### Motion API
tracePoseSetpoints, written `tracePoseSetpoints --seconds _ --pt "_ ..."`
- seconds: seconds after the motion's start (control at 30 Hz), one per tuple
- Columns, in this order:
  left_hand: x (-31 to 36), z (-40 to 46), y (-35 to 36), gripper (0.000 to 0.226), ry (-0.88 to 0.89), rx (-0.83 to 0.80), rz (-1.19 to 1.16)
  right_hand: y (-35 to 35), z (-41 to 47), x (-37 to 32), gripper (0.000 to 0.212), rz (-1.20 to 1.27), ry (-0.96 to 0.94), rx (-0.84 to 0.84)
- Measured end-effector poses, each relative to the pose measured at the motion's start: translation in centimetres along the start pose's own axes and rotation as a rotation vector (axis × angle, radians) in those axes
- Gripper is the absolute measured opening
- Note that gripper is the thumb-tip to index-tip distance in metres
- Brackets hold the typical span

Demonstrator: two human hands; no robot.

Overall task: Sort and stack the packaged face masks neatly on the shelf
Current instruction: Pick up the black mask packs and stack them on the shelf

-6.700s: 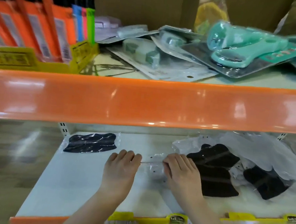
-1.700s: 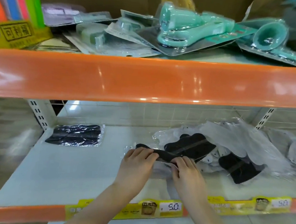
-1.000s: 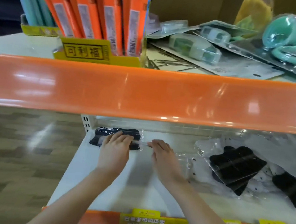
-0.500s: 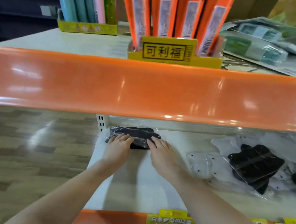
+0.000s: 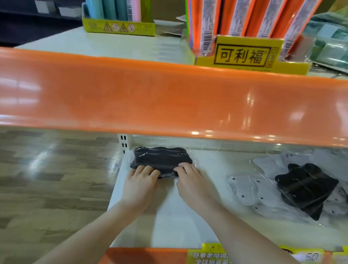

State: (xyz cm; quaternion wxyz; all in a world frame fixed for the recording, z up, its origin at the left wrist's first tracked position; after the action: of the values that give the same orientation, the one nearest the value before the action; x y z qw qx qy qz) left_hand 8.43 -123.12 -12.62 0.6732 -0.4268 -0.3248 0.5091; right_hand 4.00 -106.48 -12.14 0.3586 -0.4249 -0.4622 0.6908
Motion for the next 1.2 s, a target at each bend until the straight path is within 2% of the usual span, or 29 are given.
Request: tracePoseSetpoints --seconds 0.1,0.27,0.47,0.67,0.8,0.9,1.2 --pt "-0.7 0.2 0.1 0.030 -0.046 -0.051 -0.035 -0.1 0.1 -0.1 0.041 -0.013 -0.025 -0.022" --pt "-1.6 0.7 0.6 0.011 -0.097 -0.111 -0.065 -0.5 0.9 -0.4 0.038 -0.006 -0.014 -0.089" --pt "-1.4 1.3 1.0 0.029 -0.163 -0.124 -0.090 -0.5 1.3 -0.8 0.043 -0.023 0.040 -0.144" --pt "-0.4 1.6 0.9 0.015 -0.172 -0.121 -0.001 -1.7 1.2 -0.5 0.042 0.025 0.034 -0.144" --pt "2.2 2.6 0.1 0.012 -0.120 -0.028 0.100 -3.7 0.6 1.5 0.036 0.048 0.099 -0.086" --pt "5.2 4.0 -0.6 0.018 -0.057 0.039 0.070 -5.0 -0.4 3.9 0.031 0.012 0.133 -0.044" --pt "16.3 8.9 -0.3 0.009 0.052 0.040 -0.074 -10.0 -4.4 12.6 0.032 -0.009 0.224 0.057"
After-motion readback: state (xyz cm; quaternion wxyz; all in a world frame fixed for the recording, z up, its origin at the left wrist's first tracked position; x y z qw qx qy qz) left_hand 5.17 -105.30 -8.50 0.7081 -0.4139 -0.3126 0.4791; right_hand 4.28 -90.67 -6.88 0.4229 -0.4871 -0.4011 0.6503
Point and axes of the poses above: each hand's wrist, its own z-axis towards the middle knuckle, its own y-axis out of the palm, x = y × z, the point moved 1 cm from there along z, towards the middle knuckle, and after that the axes turned 11 degrees about y, right-handed, at the moved point
